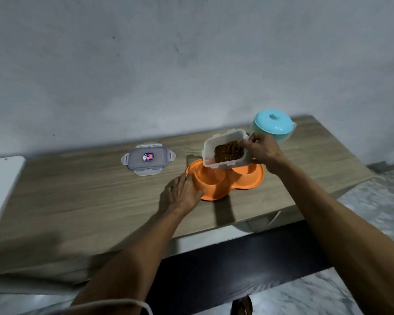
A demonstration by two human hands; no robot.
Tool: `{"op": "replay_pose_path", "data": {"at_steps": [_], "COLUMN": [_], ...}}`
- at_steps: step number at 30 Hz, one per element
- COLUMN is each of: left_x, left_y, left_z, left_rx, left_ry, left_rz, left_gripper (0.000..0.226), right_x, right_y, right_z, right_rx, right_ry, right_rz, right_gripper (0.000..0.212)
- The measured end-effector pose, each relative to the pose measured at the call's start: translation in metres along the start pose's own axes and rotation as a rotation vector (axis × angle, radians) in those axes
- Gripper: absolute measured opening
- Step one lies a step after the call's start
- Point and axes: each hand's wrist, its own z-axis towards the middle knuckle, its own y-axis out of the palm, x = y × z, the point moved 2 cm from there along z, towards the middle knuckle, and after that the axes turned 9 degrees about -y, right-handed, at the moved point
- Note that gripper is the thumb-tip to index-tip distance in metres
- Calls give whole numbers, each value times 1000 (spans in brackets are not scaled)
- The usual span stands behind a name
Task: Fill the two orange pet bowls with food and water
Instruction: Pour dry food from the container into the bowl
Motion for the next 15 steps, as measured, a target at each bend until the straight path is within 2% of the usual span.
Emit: {"op": "replay_pose_path", "data": {"at_steps": [5,15], "left_x": [2,3], "left_y": [16,23], "left_z": [8,13], "left_rx": [-3,8], "left_ry": [-36,-92], "left_rz": [86,29], "left_gripper": [74,77], "right_x": [5,2], "right_y": [-9,4], "right_z": [-5,-9], "right_rx": [74,77], "right_ry": [-151,-334], "right_rz": [-221,-491], "right_gripper": [37,37]}}
